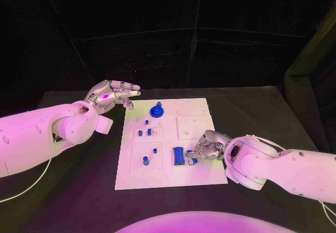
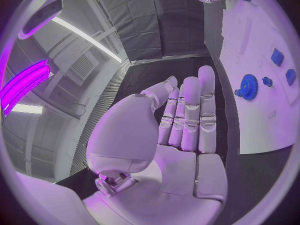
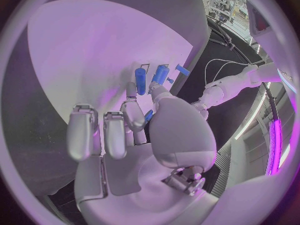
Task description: Assemble the parts on the task board
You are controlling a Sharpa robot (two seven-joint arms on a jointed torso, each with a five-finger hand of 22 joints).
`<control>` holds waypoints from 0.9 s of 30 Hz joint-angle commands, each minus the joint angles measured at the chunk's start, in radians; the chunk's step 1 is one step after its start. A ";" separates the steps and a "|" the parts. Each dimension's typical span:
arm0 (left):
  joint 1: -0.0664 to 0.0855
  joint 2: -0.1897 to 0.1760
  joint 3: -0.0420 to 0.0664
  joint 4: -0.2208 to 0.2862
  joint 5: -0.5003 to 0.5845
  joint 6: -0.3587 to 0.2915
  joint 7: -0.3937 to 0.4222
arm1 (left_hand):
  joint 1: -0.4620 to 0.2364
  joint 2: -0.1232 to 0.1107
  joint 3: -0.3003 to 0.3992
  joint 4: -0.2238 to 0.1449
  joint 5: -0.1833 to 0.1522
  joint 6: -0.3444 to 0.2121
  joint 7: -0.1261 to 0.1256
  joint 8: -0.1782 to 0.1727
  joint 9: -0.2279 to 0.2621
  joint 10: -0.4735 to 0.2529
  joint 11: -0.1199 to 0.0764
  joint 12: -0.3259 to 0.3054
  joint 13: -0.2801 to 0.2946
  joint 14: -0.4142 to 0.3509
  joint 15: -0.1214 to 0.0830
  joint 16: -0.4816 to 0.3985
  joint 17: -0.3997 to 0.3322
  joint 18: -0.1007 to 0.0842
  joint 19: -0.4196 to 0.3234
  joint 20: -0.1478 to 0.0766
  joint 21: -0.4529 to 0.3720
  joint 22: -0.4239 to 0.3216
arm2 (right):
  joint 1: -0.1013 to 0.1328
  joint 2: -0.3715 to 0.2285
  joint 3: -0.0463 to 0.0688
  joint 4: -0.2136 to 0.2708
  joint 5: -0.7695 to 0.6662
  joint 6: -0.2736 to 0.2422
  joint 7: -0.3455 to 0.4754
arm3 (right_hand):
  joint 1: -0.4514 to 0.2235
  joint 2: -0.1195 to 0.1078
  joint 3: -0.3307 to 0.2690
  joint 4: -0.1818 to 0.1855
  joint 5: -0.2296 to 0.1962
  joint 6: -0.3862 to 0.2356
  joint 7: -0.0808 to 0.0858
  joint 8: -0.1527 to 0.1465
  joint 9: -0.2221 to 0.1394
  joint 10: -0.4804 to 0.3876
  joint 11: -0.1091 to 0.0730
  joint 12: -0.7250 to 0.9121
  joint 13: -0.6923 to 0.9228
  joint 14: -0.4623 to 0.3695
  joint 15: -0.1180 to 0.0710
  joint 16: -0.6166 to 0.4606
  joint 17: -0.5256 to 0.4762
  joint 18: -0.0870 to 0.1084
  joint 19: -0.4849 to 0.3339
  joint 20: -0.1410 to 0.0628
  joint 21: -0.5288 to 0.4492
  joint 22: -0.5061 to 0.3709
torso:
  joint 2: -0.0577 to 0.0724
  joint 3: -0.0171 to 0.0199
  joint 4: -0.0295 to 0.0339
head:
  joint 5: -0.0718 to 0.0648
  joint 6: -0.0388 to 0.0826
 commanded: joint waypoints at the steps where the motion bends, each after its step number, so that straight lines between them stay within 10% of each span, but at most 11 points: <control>1: 0.001 -0.001 0.001 0.002 0.003 0.012 0.002 | 0.003 0.008 -0.007 0.000 0.001 0.000 0.003 0.003 -0.001 -0.004 0.000 0.004 -0.001 -0.005 -0.001 -0.002 -0.001 0.014 -0.005 0.000 -0.006 -0.001 | 0.001 0.001 0.000 0.001 -0.020 -0.005 -0.003 | -0.014 0.008 -0.038 0.019 -0.063 0.004 -0.001 0.006 0.007 0.008 0.001 -0.006 -0.001 0.076 -0.007 0.006 0.113 -0.015 0.019 -0.008 0.002 0.006 | 0.000 0.0002 -0.0011 | 0.000 0.000; 19: 0.001 -0.001 0.001 0.001 0.003 0.013 0.001 | 0.003 0.008 -0.007 0.000 0.001 0.000 0.003 0.003 -0.001 -0.004 0.000 0.004 -0.001 -0.005 -0.001 -0.002 -0.001 0.014 -0.005 0.000 -0.006 -0.001 | 0.001 -0.022 0.000 0.035 -0.015 0.043 0.013 | -0.038 0.049 -0.119 0.078 -0.099 0.011 -0.006 0.014 0.024 0.018 -0.004 0.000 0.005 0.080 -0.010 0.016 0.129 -0.019 0.026 -0.009 0.014 0.027 | -0.001 0.0004 -0.0027 | -0.004 0.002; 27: 0.001 0.000 0.000 0.000 0.003 0.012 0.000 | 0.003 0.008 -0.007 0.000 0.001 0.000 0.003 0.003 -0.001 -0.004 0.000 0.004 -0.001 -0.005 -0.001 -0.002 -0.001 0.014 -0.005 0.000 -0.006 -0.001 | 0.001 -0.031 0.000 0.023 -0.054 0.043 0.032 | 0.027 0.047 -0.147 0.038 -0.066 -0.002 -0.001 0.006 0.029 0.017 0.000 0.007 0.014 0.078 -0.007 0.011 0.122 -0.017 0.021 -0.009 0.006 0.015 | -0.002 -0.0003 0.0008 | -0.008 0.006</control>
